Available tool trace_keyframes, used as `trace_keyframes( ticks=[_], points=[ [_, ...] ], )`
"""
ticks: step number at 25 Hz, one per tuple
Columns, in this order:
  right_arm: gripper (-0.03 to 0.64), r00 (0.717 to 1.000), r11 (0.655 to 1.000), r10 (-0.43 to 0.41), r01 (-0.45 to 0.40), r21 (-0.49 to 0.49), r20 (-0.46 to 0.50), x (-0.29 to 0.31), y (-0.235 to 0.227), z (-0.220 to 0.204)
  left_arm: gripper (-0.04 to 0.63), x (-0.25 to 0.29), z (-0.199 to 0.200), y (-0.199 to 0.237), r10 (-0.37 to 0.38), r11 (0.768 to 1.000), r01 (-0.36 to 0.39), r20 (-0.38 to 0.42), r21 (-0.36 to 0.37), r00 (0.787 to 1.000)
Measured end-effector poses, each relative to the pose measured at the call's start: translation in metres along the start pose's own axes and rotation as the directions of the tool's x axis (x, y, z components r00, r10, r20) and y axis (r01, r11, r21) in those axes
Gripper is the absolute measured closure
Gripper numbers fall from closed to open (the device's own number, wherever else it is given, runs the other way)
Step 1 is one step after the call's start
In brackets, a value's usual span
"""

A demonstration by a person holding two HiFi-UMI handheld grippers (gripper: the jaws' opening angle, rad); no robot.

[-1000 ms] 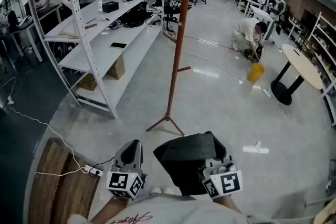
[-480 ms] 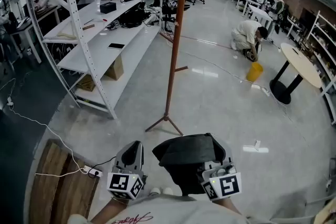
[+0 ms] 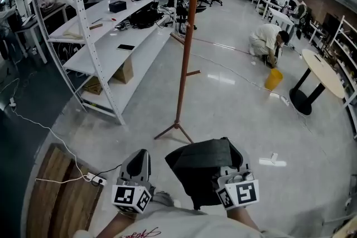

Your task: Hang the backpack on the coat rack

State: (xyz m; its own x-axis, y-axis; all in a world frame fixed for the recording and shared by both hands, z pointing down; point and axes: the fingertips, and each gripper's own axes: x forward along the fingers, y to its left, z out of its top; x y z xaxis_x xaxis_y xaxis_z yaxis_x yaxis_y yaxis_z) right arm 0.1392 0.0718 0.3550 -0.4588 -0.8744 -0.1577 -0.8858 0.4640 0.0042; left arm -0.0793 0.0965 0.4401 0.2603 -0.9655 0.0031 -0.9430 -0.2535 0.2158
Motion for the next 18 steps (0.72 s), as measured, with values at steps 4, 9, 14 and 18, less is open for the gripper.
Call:
trace_keyframes(
  ticks=[4, 9, 14, 18],
  points=[
    [0.584, 1.000, 1.000, 0.004, -0.004, 0.003, -0.012, 0.006, -0.004, -0.006, 0.571, -0.003, -0.003, 0.004, 0.021, 1.000, -0.021, -0.015, -0.010, 1.000],
    [0.584, 1.000, 1.000, -0.010, 0.010, 0.001, -0.008, 0.023, -0.015, -0.007, 0.571, 0.014, -0.004, 0.015, 0.034, 0.999, -0.034, -0.011, -0.017, 0.999],
    [0.584, 1.000, 1.000, -0.011, 0.011, 0.004, 0.002, 0.048, -0.026, -0.005, 0.571, 0.048, -0.005, 0.023, 0.013, 1.000, -0.014, -0.018, -0.024, 1.000],
    [0.584, 1.000, 1.000, 0.008, -0.008, 0.027, 0.000, 0.079, -0.033, -0.009, 0.571, 0.088, -0.001, 0.036, 0.005, 1.000, -0.006, -0.014, -0.008, 1.000]
  ],
)
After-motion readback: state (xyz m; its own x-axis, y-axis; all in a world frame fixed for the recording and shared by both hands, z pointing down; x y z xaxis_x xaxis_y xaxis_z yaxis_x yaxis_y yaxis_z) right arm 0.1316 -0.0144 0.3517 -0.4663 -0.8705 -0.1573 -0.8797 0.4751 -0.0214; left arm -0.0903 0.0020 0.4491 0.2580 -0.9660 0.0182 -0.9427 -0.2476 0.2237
